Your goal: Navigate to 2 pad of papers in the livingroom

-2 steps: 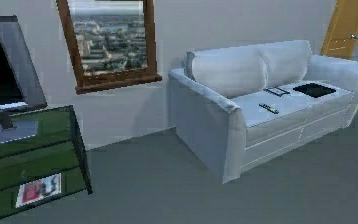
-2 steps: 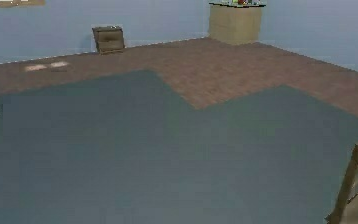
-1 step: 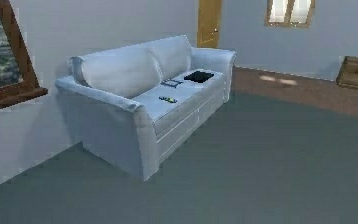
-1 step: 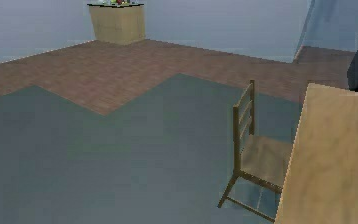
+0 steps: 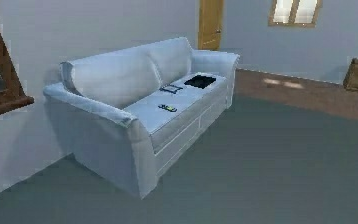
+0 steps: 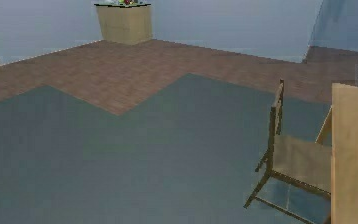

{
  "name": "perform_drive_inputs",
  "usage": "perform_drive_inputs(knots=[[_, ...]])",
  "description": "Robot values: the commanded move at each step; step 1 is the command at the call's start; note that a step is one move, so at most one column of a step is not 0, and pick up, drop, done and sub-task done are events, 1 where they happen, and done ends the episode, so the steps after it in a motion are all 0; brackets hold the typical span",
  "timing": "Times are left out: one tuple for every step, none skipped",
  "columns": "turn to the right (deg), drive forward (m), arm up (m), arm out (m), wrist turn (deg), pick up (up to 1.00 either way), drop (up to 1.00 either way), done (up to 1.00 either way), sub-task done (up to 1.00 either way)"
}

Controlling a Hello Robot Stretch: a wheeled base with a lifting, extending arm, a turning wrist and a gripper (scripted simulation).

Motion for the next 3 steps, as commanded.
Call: perform_drive_inputs(knots=[[18.0,0.0,0.0,0.0,0.0,0.0,0.0,0.0,0.0],[0.0,1.0,0.0,0.0,0.0,0.0,0.0,0.0,0.0],[3.0,0.0,0.0,0.0,0.0,0.0,0.0,0.0,0.0]])
